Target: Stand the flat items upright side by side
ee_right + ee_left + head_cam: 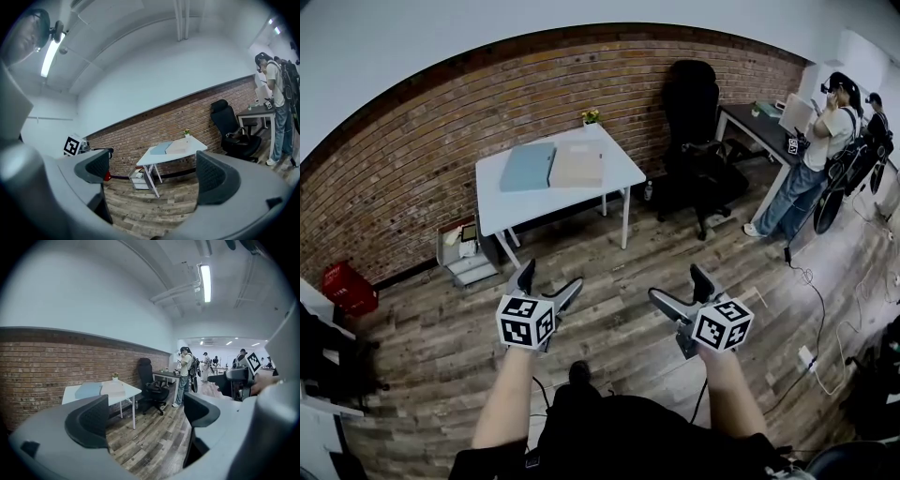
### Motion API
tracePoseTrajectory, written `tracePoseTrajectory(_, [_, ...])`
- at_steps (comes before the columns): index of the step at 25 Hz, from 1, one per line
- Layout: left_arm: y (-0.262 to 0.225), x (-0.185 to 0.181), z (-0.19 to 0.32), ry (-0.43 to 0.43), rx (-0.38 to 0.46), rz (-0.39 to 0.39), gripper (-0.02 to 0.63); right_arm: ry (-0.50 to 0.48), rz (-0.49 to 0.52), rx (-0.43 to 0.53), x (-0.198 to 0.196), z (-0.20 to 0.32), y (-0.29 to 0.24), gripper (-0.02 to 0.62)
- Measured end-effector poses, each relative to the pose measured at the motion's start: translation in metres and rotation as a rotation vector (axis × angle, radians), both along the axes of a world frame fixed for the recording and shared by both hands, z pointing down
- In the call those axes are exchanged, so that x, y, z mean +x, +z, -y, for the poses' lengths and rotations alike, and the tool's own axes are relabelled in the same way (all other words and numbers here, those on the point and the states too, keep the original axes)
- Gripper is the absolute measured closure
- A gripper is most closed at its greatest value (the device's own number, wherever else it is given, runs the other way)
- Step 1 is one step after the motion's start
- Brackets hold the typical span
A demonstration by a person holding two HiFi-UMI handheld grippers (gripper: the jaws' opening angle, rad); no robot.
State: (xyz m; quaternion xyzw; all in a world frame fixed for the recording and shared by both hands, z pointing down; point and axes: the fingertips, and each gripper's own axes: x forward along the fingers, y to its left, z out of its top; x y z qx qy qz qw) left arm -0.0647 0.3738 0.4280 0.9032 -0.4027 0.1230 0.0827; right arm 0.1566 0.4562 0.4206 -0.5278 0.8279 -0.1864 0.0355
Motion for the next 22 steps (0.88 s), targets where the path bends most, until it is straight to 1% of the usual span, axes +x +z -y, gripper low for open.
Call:
tracePoseTrajectory(4, [0.006, 0.008, 0.017, 0.018, -0.005, -0.007, 0.107, 0.004, 0.004, -0.014, 0.004, 0.016, 0.006, 0.029])
tracePoseTrajectory(7, [0.015, 0.007, 0.044, 0.025, -0.021, -0.012, 0.107, 0.014, -0.004, -0.027, 0.007, 0.037, 0.009, 0.029])
tracePoseTrajectory(9, [0.017, 0.005, 0.070, 0.023, -0.009, 0.008, 0.108, 0.022, -0.021, -0.045, 0.012, 0.056, 0.015, 0.029])
tracePoseTrajectory(12, [0.023, 0.011, 0.108, 0.039, 0.020, 0.048, 0.109, 0.046, -0.049, -0.076, 0.026, 0.092, 0.024, 0.029])
tracePoseTrajectory(15, [0.034, 0.017, 0.147, 0.056, -0.001, 0.044, 0.109, 0.069, -0.043, -0.088, 0.033, 0.137, 0.027, 0.031])
tracePoseTrajectory(17, [0.043, 0.017, 0.173, 0.066, -0.030, 0.045, 0.109, 0.064, -0.036, -0.095, 0.027, 0.170, 0.029, 0.031])
tracePoseTrajectory(22, [0.057, 0.006, 0.234, 0.077, -0.088, 0.042, 0.109, 0.013, -0.021, -0.126, -0.004, 0.246, 0.039, 0.031])
